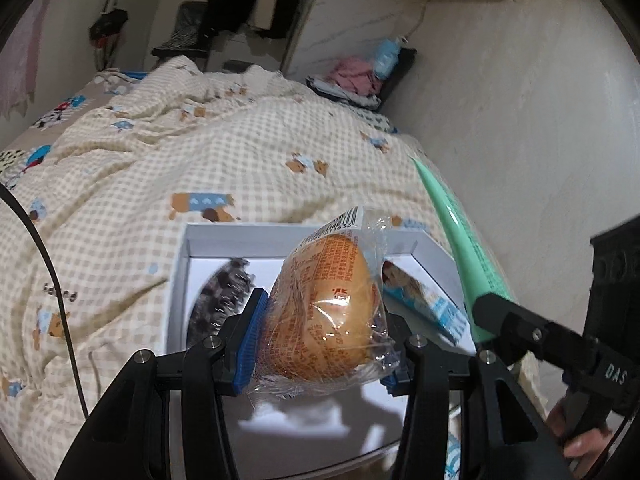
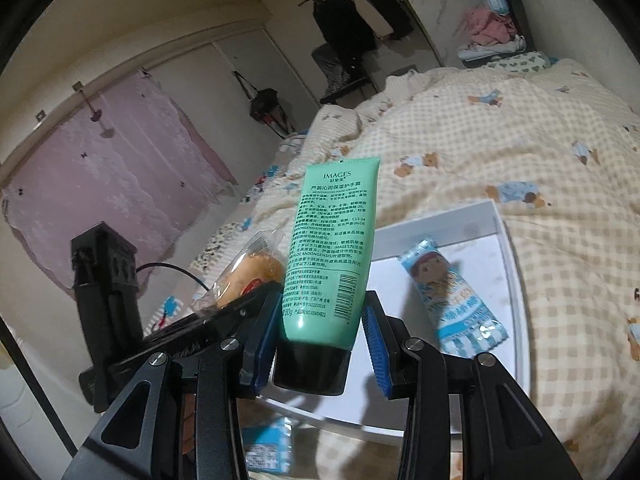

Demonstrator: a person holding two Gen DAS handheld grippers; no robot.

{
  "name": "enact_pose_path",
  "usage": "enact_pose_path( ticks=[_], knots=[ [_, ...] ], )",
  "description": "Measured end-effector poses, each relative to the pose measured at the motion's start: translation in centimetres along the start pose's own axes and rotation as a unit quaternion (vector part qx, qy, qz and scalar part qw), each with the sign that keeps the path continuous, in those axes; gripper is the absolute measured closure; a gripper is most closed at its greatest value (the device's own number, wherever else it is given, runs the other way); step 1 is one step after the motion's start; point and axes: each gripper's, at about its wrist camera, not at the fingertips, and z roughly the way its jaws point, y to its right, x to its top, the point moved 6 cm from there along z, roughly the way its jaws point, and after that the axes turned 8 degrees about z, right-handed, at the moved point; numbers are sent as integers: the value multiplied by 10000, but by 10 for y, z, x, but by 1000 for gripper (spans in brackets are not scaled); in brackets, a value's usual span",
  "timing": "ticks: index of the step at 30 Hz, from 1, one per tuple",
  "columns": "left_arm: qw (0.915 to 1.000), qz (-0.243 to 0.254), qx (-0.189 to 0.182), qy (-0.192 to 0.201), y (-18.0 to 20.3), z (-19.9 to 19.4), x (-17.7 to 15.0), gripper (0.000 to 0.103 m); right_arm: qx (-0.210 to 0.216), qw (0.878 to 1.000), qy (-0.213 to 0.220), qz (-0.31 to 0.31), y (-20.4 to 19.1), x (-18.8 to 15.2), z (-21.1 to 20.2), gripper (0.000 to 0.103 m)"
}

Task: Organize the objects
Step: 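Carry the roll and the green tube over the white box with both grippers, then lower the roll into the box while the right gripper lowers the tube in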

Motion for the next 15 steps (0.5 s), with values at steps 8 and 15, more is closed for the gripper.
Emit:
enact_pose_path(
  ticks=[8,15],
  knots=[
    [9998,80,98,-182,0,8,-6,51,-250,9996,-67,-59,5,-4,2,61],
    [9994,76,185,-285,-7,14,-11,51,-555,9980,-143,-281,4,-10,7,61]
  ],
)
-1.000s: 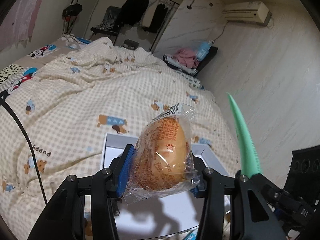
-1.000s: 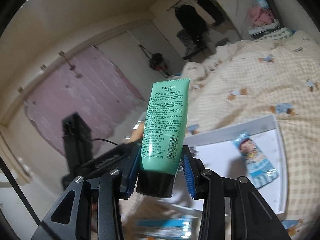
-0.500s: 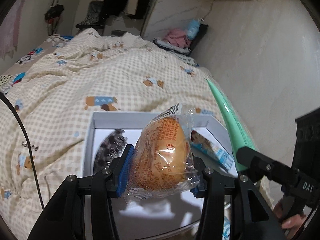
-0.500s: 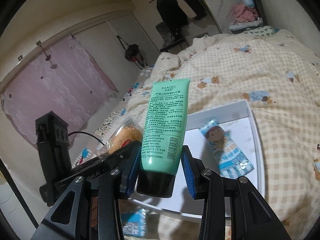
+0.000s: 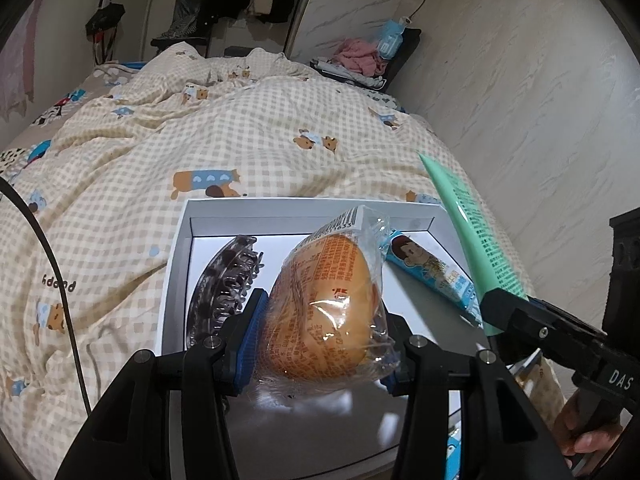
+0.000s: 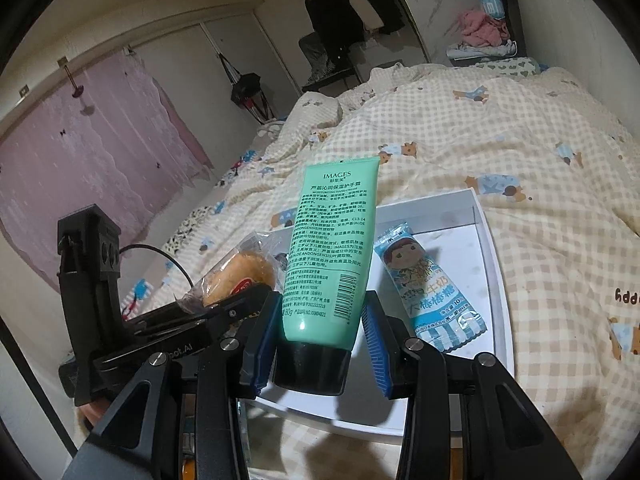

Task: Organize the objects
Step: 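Lower the roll into the box while the right gripper lowers the tube in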

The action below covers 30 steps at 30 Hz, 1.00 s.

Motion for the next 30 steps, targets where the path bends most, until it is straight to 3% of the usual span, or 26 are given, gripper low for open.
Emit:
enact_pose_path(
  ticks=[15,30],
  knots=[
    [9986,203,470,-153,-6,9,-3,51,-808,9953,-404,-358,7,-16,20,61],
    [9986,237,442,-176,-8,10,-4,51,-1488,9836,-672,-761,10,-25,33,61]
  ],
)
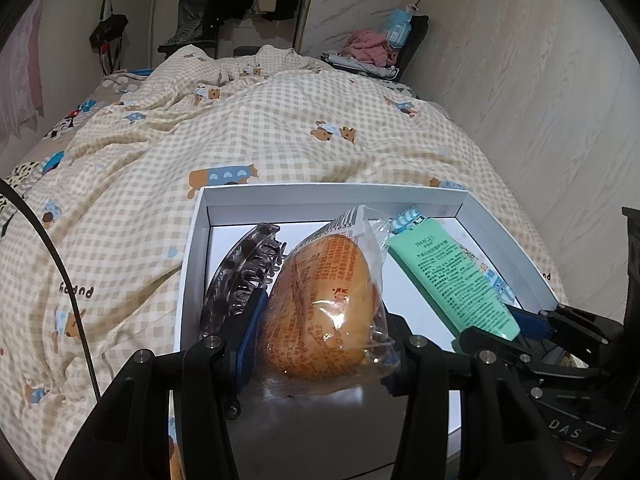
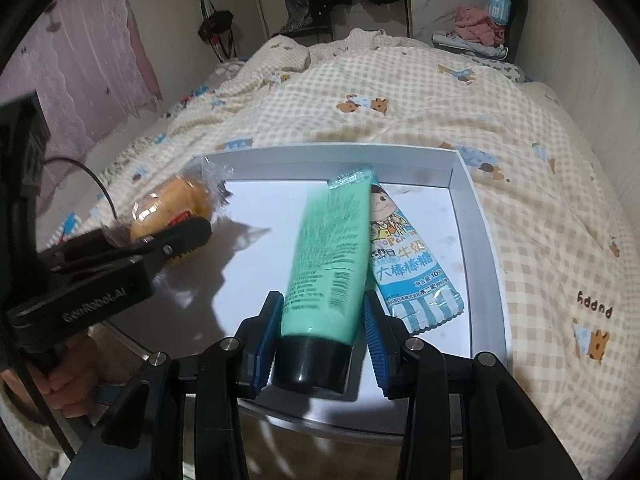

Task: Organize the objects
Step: 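Lower the roll into the box while the right gripper lowers the tube in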

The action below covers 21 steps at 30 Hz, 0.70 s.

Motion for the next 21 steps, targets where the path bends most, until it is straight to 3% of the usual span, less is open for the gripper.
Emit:
enact_pose_path(
  ticks=[21],
  knots=[
    [10000,53,54,-55,1,2,0,50,10,10000,-90,-24,2,0,2,59]
  ],
)
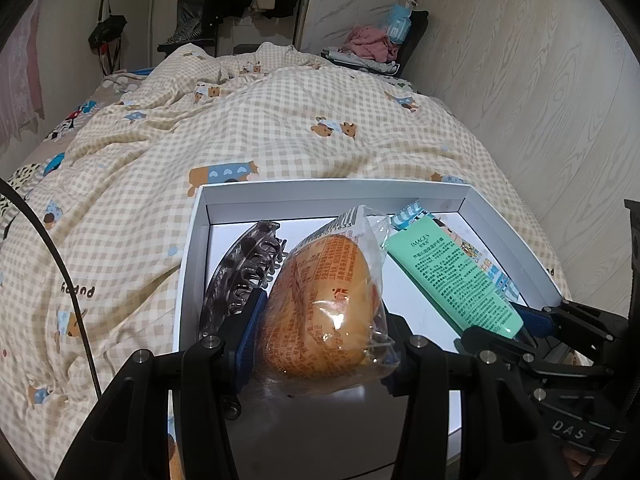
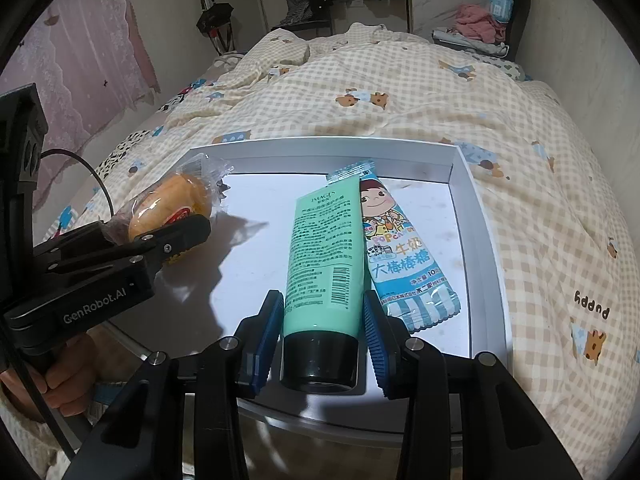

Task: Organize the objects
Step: 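Lower the roll into the box while the right gripper lowers the tube in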

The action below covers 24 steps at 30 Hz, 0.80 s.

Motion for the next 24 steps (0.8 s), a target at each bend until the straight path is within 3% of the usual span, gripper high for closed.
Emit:
enact_pose_path(
  ticks=[8,12,18,22,24],
  knots=[
    [10000,25,-68,-15,1,1,-1,44,26,10000,-14,-20,-3,0,0,59],
    [9998,-109,-184,40,-2,-3,0,43,168,9998,81,-111,-9,1,-4,47],
    [9988,-316,-327,166,-7,-9,1,43,153,9995,212,-162,-11,5,-8,46],
    [9971,-399,-469,441,-7,-21,6,43,708,9966,399,-156,-16,8,-18,27],
    [9965,-394,-538,502,-6,-24,8,43,634,9966,491,-210,-18,9,-22,27]
  ],
)
